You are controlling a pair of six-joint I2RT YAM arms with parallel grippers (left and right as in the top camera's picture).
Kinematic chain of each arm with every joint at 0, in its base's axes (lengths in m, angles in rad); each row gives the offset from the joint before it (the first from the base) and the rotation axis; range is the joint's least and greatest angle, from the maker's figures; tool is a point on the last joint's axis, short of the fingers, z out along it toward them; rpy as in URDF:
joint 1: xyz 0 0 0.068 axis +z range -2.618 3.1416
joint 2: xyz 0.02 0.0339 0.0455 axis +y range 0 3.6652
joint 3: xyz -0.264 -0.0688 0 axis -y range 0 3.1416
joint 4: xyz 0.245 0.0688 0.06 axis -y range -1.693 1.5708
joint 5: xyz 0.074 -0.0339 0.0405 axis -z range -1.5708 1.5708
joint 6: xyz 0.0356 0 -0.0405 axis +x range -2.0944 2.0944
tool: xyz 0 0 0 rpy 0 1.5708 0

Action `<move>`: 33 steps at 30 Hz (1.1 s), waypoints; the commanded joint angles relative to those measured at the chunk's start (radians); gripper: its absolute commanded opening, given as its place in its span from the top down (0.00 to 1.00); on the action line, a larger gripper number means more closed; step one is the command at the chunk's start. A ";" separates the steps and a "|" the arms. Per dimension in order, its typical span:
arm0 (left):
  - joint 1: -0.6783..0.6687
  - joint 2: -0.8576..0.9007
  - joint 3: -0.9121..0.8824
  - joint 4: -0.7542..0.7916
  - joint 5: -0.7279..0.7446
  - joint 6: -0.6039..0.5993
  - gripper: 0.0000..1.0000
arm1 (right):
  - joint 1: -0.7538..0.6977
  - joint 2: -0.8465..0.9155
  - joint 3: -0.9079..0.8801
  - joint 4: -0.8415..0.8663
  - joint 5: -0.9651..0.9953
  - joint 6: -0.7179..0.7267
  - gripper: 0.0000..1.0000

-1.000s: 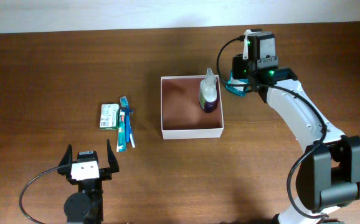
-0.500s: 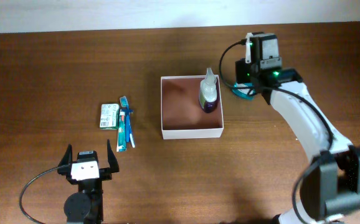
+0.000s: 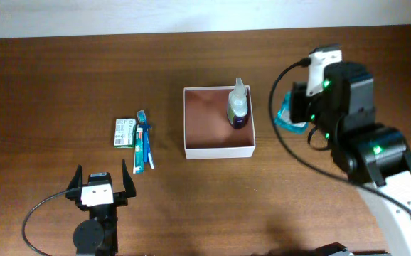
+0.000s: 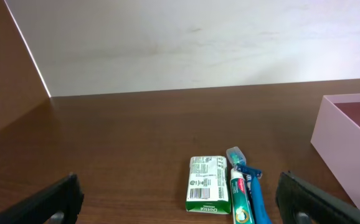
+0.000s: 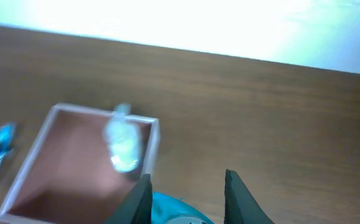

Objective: Pack container
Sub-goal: 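Carry the mouthwash bottle into the pink box and lower it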

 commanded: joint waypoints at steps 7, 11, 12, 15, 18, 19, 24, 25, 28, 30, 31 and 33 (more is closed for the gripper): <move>0.002 -0.004 -0.006 0.000 0.011 0.017 0.01 | 0.211 0.056 0.015 0.009 -0.002 -0.024 0.81; 0.002 -0.004 -0.006 0.000 0.011 0.017 0.01 | 0.232 0.130 0.015 0.012 -0.003 -0.052 0.81; 0.002 -0.004 -0.006 0.000 0.011 0.017 0.01 | 0.234 0.153 0.015 0.016 -0.004 -0.061 0.81; 0.002 -0.004 -0.006 0.000 0.011 0.017 0.01 | 0.234 0.217 0.015 0.040 -0.047 -0.106 0.81; 0.002 -0.004 -0.006 0.000 0.011 0.017 0.01 | 0.234 0.269 0.015 0.066 -0.081 -0.118 0.81; 0.002 -0.004 -0.006 0.000 0.011 0.017 0.01 | 0.234 0.285 0.015 0.071 -0.090 -0.121 0.81; 0.002 -0.004 -0.006 0.000 0.011 0.017 0.01 | 0.234 0.333 0.015 0.077 -0.131 -0.120 0.81; 0.002 -0.004 -0.006 0.000 0.011 0.017 0.01 | 0.234 0.337 0.015 0.078 -0.135 -0.120 0.81; 0.002 -0.004 -0.006 0.000 0.011 0.017 0.01 | 0.234 0.339 0.015 0.096 -0.138 -0.120 0.83; 0.002 -0.004 -0.006 0.000 0.011 0.017 0.01 | 0.234 0.333 0.016 0.114 -0.138 -0.120 0.85; 0.002 -0.004 -0.006 0.000 0.011 0.017 0.01 | 0.234 0.330 0.016 0.118 -0.139 -0.119 0.85; 0.002 -0.004 -0.006 0.000 0.011 0.017 0.01 | 0.234 0.322 0.016 0.119 -0.153 -0.119 0.85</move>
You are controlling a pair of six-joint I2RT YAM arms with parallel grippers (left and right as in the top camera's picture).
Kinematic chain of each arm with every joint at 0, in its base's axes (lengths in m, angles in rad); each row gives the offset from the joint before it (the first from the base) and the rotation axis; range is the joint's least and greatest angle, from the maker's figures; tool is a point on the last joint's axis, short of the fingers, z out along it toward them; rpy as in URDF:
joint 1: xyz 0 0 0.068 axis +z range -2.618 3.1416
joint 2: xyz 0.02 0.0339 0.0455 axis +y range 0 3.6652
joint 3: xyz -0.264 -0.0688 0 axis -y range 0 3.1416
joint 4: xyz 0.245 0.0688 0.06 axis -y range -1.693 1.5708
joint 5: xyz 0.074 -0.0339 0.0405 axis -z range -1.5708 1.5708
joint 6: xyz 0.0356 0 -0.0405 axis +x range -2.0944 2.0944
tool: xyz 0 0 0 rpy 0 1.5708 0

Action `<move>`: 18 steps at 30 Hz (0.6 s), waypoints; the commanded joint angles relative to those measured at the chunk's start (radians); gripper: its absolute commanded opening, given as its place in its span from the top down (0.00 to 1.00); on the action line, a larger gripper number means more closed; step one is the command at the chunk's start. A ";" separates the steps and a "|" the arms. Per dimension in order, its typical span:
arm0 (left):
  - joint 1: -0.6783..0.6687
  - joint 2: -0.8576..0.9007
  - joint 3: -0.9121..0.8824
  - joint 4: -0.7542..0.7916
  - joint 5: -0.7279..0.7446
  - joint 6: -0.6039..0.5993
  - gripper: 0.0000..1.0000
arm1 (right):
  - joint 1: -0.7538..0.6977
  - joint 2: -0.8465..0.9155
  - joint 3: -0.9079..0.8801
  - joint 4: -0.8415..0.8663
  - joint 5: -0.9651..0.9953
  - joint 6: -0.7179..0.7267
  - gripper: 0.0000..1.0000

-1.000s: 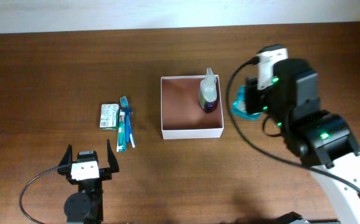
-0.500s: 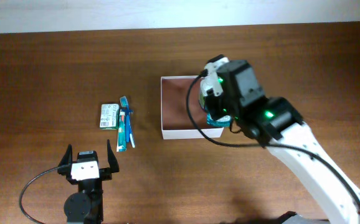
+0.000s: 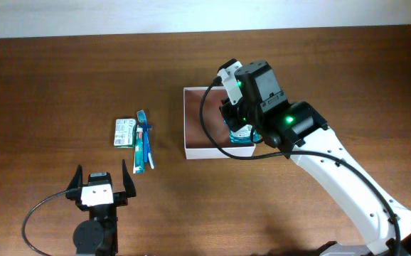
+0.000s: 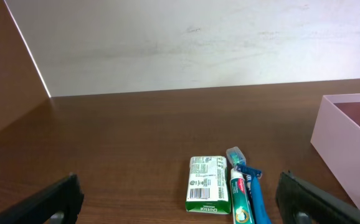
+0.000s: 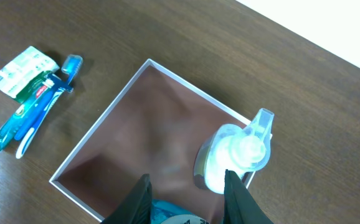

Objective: Pack container
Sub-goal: 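Carry the mouthwash bottle into the pink box and lower it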

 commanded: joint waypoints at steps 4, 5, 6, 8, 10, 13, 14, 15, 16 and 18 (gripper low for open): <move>0.002 -0.004 -0.006 0.000 0.011 0.016 0.01 | 0.007 0.007 -0.005 -0.006 -0.040 0.015 0.85; 0.002 -0.004 -0.006 0.000 0.011 0.016 0.01 | 0.010 0.007 -0.005 -0.006 -0.039 0.014 0.85; 0.002 -0.004 -0.006 0.000 0.011 0.016 0.01 | 0.013 0.007 -0.005 -0.002 -0.042 0.006 0.85; 0.002 -0.004 -0.006 0.000 0.011 0.016 0.01 | 0.024 0.007 -0.005 0.017 -0.042 0.004 0.85; 0.002 -0.004 -0.006 0.000 0.011 0.016 0.01 | 0.026 0.007 -0.005 0.023 -0.042 0.004 0.85; 0.002 -0.004 -0.006 0.000 0.011 0.016 0.01 | 0.026 0.007 -0.005 0.011 -0.035 0.004 0.85; 0.002 -0.004 -0.006 0.000 0.011 0.016 0.01 | 0.026 0.007 -0.005 0.007 -0.032 0.003 0.85; 0.002 -0.004 -0.006 0.000 0.011 0.016 0.01 | 0.026 0.009 -0.005 0.003 -0.030 -0.002 0.85; 0.002 -0.004 -0.006 0.000 0.011 0.016 0.01 | 0.026 0.013 -0.005 0.000 -0.031 -0.014 0.85; 0.002 -0.004 -0.006 0.000 0.011 0.016 0.01 | 0.026 0.021 -0.005 0.000 -0.031 -0.022 0.85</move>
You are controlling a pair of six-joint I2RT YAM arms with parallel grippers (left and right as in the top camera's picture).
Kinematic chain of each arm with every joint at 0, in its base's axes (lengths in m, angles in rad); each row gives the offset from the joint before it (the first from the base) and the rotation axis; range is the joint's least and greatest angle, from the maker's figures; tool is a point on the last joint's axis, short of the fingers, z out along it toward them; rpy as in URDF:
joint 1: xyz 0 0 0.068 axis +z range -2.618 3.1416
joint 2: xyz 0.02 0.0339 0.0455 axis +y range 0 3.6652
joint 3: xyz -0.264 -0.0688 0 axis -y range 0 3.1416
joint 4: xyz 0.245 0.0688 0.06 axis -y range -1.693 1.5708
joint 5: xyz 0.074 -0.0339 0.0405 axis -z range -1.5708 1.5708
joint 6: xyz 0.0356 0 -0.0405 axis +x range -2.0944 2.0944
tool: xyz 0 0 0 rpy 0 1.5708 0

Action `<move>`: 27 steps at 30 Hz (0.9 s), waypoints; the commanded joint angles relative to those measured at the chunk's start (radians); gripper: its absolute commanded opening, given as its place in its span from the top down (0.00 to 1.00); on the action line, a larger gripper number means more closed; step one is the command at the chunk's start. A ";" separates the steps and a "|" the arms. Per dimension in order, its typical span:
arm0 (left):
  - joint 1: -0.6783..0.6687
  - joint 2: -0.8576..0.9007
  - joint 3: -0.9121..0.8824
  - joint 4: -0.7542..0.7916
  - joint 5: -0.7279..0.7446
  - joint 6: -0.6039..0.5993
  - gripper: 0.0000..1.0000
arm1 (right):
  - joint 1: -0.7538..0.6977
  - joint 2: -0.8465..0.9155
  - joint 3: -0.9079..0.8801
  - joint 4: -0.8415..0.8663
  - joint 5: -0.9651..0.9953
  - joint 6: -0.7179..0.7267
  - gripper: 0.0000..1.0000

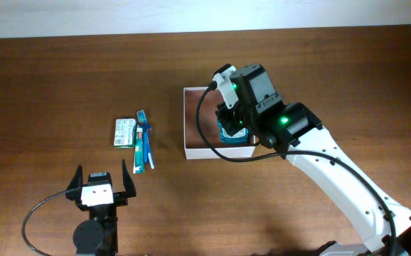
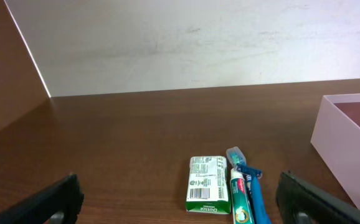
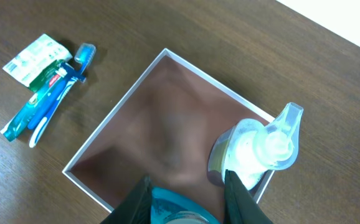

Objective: Pack container
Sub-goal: 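Carry the mouthwash bottle into the pink box and lower it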

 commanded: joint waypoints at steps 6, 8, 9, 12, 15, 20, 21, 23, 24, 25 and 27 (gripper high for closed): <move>0.002 -0.004 -0.006 0.000 0.011 0.016 0.01 | 0.009 0.049 0.004 0.019 -0.002 -0.019 0.85; 0.002 -0.004 -0.006 0.000 0.011 0.016 0.01 | 0.009 0.061 0.004 0.027 -0.002 -0.019 0.85; 0.002 -0.004 -0.006 0.000 0.011 0.016 0.01 | 0.009 0.068 0.004 0.030 -0.001 -0.019 0.85; 0.002 -0.004 -0.006 0.000 0.011 0.016 0.01 | 0.008 0.085 0.004 0.035 0.001 -0.019 0.85; 0.002 -0.004 -0.006 0.000 0.011 0.016 0.01 | 0.006 0.098 0.004 0.036 0.007 -0.019 0.85; 0.002 -0.004 -0.006 0.000 0.011 0.016 0.01 | 0.006 0.104 0.004 0.017 0.021 -0.019 0.84; 0.002 -0.004 -0.006 0.000 0.011 0.016 0.01 | 0.006 0.104 0.004 0.016 0.021 -0.019 0.81; 0.002 -0.004 -0.006 0.000 0.011 0.016 0.01 | 0.006 0.104 0.004 0.014 0.021 -0.019 0.80; 0.002 -0.004 -0.006 0.000 0.011 0.016 0.01 | 0.005 0.104 0.004 0.013 0.021 -0.019 0.80; 0.002 -0.004 -0.006 0.000 0.011 0.016 0.01 | 0.005 0.104 0.004 0.011 0.021 -0.019 0.80; 0.002 -0.004 -0.006 -0.001 0.011 0.016 0.01 | 0.005 0.104 0.003 0.008 0.021 -0.019 0.80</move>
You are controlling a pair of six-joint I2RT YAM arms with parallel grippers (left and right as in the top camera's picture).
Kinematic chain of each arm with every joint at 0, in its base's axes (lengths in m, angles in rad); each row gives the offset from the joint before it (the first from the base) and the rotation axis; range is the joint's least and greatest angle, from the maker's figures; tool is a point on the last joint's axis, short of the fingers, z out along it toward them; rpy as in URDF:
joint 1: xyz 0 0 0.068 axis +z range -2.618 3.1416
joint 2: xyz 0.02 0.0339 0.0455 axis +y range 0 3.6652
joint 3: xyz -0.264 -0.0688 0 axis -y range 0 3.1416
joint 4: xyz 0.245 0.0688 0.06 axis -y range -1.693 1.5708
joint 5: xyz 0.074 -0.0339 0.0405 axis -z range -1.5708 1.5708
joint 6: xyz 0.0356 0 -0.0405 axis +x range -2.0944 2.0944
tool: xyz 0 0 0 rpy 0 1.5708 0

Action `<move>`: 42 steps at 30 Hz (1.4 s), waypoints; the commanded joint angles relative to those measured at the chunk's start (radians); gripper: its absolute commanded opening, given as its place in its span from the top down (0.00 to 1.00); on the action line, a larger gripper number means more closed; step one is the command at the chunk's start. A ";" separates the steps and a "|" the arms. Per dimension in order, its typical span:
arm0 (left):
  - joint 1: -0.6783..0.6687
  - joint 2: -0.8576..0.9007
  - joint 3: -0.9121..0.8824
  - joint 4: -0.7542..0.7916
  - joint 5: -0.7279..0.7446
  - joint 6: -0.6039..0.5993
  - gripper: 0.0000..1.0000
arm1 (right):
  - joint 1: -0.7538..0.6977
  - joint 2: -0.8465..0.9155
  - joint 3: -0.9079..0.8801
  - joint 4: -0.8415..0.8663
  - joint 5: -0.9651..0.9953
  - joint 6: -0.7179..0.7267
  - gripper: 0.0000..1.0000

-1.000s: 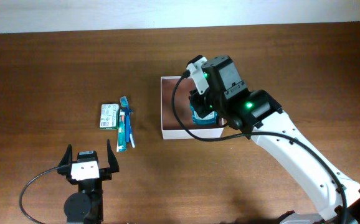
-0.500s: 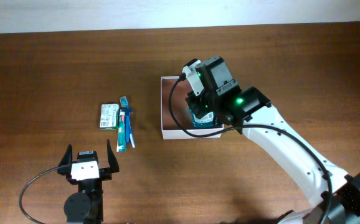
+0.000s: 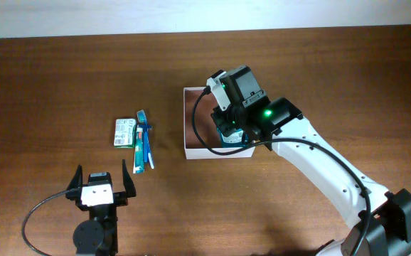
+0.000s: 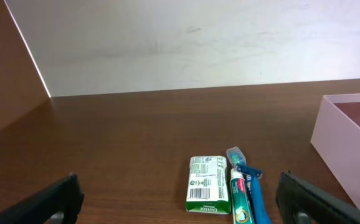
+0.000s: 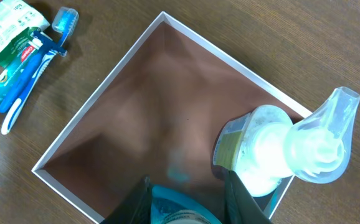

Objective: Pack container
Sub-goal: 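Carry the mouthwash bottle into the pink box and lower it, then release the mouthwash and retract the right gripper to the right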

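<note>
The white box [image 3: 205, 152] with a brown floor stands mid-table; its rim [image 5: 99, 90] fills the right wrist view. A clear pump bottle [image 5: 273, 155] stands in its far right corner. My right gripper [image 5: 186, 202] is shut on a teal round item [image 5: 180, 199] and hangs low over the box [image 3: 230, 128], beside the bottle. A green soap packet [image 4: 207, 183], a toothpaste tube [image 4: 241, 202] and a blue toothbrush [image 3: 143, 139] lie left of the box. My left gripper [image 3: 99, 186] rests open near the front edge, nothing between its fingers.
The pale wall runs along the table's far edge [image 4: 198, 90]. The right arm's white links [image 3: 333, 178] stretch from the front right to the box. Bare brown tabletop [image 3: 49, 92] surrounds the toiletries at the left.
My right gripper, holding the teal item, is now lower over the box, whose floor and bottle look larger in the wrist view. The left arm has not moved.
My right gripper held the teal item over the table to the right of the box. It then stood above the box with the item, then nearer its floor, and now lower still beside the pump bottle. The left gripper stayed open throughout.
</note>
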 commanded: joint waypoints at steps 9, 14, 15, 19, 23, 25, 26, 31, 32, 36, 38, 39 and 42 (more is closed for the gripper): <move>0.002 -0.004 -0.006 0.000 0.011 0.017 0.01 | 0.005 0.023 -0.005 0.002 0.054 -0.010 0.81; 0.002 -0.004 -0.006 0.000 0.011 0.017 0.01 | 0.004 0.039 -0.005 0.010 0.060 -0.010 0.81; 0.002 -0.004 -0.006 0.000 0.011 0.017 0.01 | 0.004 0.039 -0.005 0.012 0.062 -0.010 0.81; 0.002 -0.004 -0.006 0.000 0.011 0.017 0.01 | 0.004 0.039 -0.005 0.016 0.062 -0.010 0.56; 0.002 -0.004 -0.006 0.000 0.011 0.017 0.01 | 0.004 0.039 -0.005 0.018 0.062 -0.010 0.42; 0.002 -0.004 -0.006 0.000 0.011 0.017 0.01 | 0.004 0.039 -0.005 0.018 0.062 -0.010 0.37; 0.002 -0.004 -0.006 0.000 0.011 0.017 0.01 | 0.004 0.039 -0.005 0.018 0.062 -0.010 0.37; 0.002 -0.004 -0.006 0.000 0.011 0.017 0.01 | 0.004 0.010 0.008 0.024 0.062 -0.010 0.36; 0.002 -0.004 -0.006 0.000 0.011 0.017 0.01 | 0.004 -0.018 0.022 0.020 0.063 -0.010 0.36; 0.002 -0.004 -0.006 0.000 0.011 0.017 0.01 | -0.018 -0.113 0.074 -0.026 0.148 0.068 0.36; 0.002 -0.004 -0.006 0.000 0.011 0.017 0.00 | -0.056 -0.165 0.096 -0.058 0.209 0.124 0.35; 0.002 -0.004 -0.006 0.000 0.011 0.017 0.01 | -0.090 -0.195 0.105 -0.076 0.228 0.141 0.35; 0.002 -0.004 -0.006 0.000 0.011 0.017 0.01 | -0.218 -0.271 0.109 -0.109 0.242 0.176 0.34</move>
